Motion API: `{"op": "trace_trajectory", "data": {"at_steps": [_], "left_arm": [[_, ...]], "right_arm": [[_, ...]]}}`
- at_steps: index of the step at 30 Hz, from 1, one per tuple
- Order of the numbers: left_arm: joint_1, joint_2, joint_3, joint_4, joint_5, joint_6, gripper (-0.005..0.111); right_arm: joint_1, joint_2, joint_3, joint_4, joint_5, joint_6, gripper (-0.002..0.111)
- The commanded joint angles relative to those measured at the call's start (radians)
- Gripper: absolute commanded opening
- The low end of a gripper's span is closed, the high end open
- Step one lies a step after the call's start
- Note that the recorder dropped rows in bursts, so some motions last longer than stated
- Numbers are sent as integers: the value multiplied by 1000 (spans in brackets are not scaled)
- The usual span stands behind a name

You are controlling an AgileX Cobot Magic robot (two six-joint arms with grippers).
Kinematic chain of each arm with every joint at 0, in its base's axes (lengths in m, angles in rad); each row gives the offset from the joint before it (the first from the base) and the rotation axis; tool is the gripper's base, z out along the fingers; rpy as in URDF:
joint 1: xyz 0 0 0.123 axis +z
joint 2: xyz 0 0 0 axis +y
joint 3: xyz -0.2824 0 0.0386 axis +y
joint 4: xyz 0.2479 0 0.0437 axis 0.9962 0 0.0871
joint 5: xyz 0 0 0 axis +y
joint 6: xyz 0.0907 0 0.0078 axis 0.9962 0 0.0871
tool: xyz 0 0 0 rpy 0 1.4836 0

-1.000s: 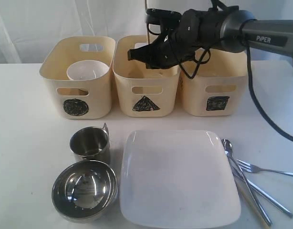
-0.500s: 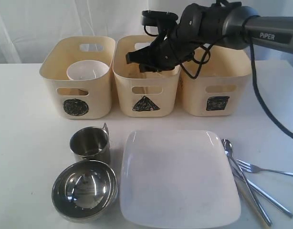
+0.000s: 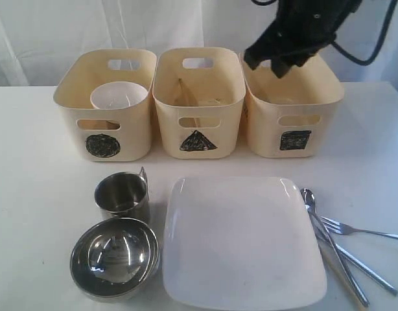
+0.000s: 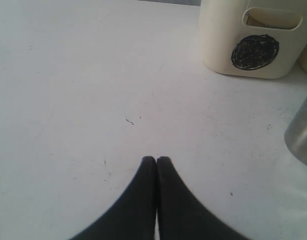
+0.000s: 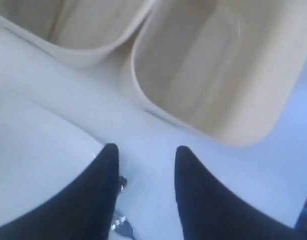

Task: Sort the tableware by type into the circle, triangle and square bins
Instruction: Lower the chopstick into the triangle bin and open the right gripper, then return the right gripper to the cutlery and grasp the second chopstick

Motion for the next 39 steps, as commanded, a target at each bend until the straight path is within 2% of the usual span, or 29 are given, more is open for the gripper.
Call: {"op": "trace_trajectory", "data": {"at_steps": [1, 8, 17, 25, 30, 35, 39], "left_arm": [[-1, -5, 4, -3, -4, 1, 0], [-1, -5, 4, -3, -4, 1, 0], [-1, -5, 4, -3, -4, 1, 0], [-1, -5, 4, -3, -4, 1, 0], [-1, -5, 4, -3, -4, 1, 0], [-1, -5, 4, -3, -4, 1, 0], [-1, -5, 4, -3, -4, 1, 0]], "right_arm": [[-45, -79, 89, 11, 40, 97, 35], [-60, -251, 291, 18, 40, 104, 33], [-60, -503, 744, 175, 40, 115, 33], [-60, -550, 1049, 259, 40, 86, 33], [-60, -550, 1149, 294, -25, 60, 33], [-60, -525, 1186, 292, -179, 46, 33], [-60, -463, 1186, 284, -221, 46, 33]]}}
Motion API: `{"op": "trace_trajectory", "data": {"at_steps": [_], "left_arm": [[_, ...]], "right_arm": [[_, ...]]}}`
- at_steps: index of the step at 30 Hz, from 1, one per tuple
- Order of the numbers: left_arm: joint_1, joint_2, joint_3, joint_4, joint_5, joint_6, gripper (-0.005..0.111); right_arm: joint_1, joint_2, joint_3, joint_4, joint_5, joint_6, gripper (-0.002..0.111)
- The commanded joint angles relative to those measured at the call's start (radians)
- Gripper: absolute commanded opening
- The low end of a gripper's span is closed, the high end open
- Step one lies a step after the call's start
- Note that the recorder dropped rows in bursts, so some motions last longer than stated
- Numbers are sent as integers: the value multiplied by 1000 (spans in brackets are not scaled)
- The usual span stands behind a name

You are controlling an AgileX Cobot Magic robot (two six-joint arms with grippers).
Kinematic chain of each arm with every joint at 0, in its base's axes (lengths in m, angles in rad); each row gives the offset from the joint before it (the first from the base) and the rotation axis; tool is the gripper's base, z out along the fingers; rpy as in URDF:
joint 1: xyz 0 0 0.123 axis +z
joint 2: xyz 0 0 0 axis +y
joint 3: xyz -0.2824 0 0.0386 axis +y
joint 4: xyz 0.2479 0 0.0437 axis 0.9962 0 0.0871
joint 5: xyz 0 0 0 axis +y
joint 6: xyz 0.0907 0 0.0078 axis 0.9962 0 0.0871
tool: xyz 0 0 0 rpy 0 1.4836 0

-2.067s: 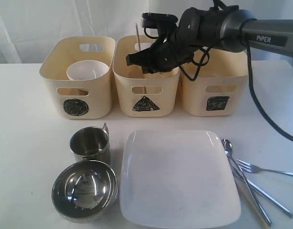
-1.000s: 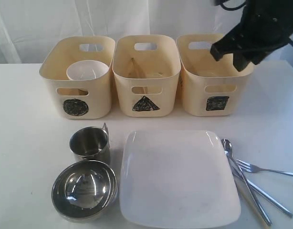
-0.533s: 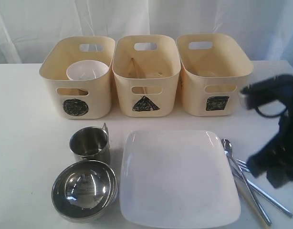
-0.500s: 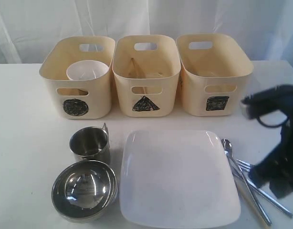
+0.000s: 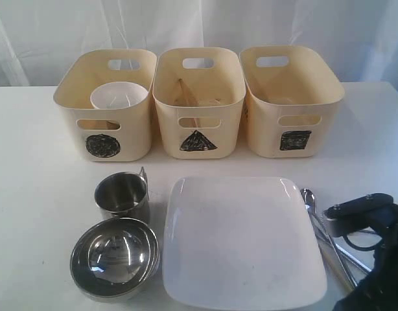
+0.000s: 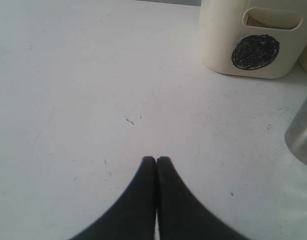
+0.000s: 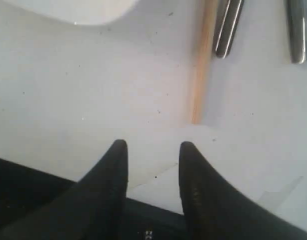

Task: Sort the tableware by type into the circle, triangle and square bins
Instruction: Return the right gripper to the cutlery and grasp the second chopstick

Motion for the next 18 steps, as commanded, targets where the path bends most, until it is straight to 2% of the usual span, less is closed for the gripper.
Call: {"op": "trace_trajectory", "data": {"at_steps": [1, 7, 10, 13, 18], "left_arm": [[-1, -5, 4, -3, -4, 1, 0], [-1, -5, 4, -3, -4, 1, 0], [-1, -5, 4, -3, -4, 1, 0], [-1, -5, 4, -3, -4, 1, 0], [-1, -5, 4, -3, -4, 1, 0]], "right_arm": [[-7, 71, 7, -9, -54, -15, 33], [-7, 216, 7, -44, -89, -15, 33], [-7, 223, 7, -51, -91, -15, 33], [-7, 224, 7, -136, -103, 5, 33], [-7, 280, 7, -134, -133, 11, 33]]}}
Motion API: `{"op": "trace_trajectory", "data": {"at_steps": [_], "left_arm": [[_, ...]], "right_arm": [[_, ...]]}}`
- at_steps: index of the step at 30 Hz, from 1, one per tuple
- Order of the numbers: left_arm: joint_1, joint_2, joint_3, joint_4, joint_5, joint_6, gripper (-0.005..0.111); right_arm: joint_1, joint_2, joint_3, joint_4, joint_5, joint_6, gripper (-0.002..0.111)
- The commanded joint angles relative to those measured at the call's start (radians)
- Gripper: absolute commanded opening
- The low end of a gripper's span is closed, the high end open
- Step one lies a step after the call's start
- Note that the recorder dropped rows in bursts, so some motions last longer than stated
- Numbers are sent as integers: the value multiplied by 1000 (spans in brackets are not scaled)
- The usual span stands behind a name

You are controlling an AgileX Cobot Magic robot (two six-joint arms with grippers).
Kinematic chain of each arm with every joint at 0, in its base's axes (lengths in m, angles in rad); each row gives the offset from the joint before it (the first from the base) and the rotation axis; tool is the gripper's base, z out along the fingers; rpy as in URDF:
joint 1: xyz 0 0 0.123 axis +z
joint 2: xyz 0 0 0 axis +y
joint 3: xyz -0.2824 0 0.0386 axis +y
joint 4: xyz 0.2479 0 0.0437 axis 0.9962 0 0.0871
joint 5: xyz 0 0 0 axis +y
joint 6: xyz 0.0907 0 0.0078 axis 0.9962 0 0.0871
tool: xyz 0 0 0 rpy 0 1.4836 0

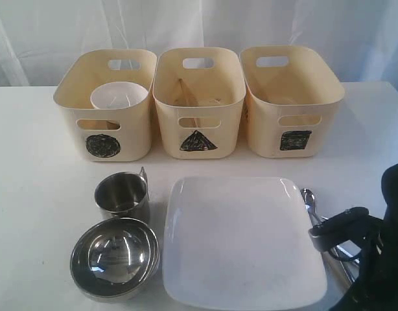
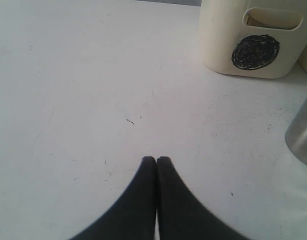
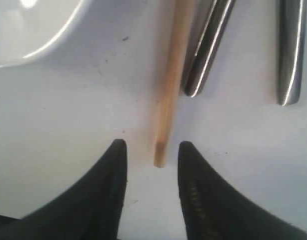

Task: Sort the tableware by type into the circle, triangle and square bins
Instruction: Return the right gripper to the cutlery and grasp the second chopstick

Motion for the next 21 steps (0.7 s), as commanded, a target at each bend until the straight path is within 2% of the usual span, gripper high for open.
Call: {"op": "trace_trajectory", "data": {"at_steps": [1, 11, 18, 21], "left_arm": [[-1, -5, 4, -3, -4, 1, 0], [-1, -5, 4, -3, -4, 1, 0], [-1, -5, 4, -3, -4, 1, 0], [-1, -5, 4, -3, -4, 1, 0]], "right_arm": [[-7, 48, 7, -12, -22, 3, 33], [-7, 121, 5, -6, -6, 3, 31], [-7, 147, 0, 2, 27, 11, 0], [-7, 147, 0, 2, 31, 25, 0]]}}
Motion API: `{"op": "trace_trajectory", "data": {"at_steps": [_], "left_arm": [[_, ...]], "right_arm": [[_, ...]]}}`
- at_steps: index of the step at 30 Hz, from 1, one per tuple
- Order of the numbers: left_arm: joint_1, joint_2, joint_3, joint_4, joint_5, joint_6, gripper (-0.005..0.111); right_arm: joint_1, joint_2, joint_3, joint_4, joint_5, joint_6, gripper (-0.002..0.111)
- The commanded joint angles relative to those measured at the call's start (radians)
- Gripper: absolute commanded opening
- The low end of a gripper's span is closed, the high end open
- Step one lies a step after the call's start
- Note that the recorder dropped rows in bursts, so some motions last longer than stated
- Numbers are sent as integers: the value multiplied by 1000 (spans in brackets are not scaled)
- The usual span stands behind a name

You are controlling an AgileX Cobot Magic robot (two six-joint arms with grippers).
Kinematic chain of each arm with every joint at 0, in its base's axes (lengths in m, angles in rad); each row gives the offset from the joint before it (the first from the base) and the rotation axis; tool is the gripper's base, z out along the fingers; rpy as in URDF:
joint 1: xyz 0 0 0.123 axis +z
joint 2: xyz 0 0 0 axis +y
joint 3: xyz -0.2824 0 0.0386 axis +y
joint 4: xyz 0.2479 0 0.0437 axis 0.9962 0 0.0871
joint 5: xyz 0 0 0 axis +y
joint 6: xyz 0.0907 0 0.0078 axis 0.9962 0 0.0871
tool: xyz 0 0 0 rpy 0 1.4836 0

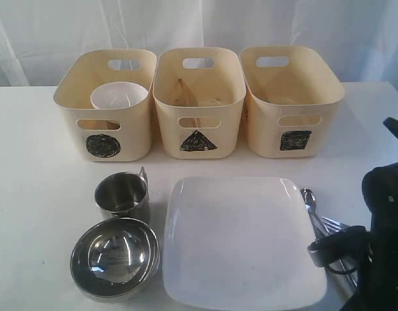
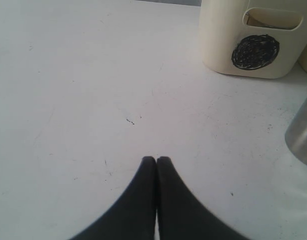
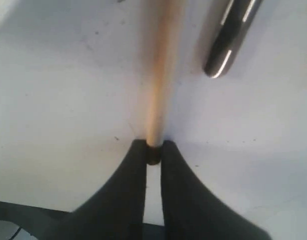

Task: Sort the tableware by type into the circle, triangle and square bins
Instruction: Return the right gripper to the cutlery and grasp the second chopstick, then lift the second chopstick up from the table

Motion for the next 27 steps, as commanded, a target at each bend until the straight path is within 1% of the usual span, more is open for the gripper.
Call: {"op": "trace_trajectory", "data": {"at_steps": [1, 11, 27], "left_arm": [[-1, -5, 4, -3, -4, 1, 0], [-1, -5, 4, -3, -4, 1, 0], [-1, -5, 4, -3, -4, 1, 0]], "right_arm": [[-7, 18, 12, -11, -11, 11, 0], [-7, -35, -26, -11, 32, 20, 0], [-7, -268, -29, -17, 184, 20, 0]]}}
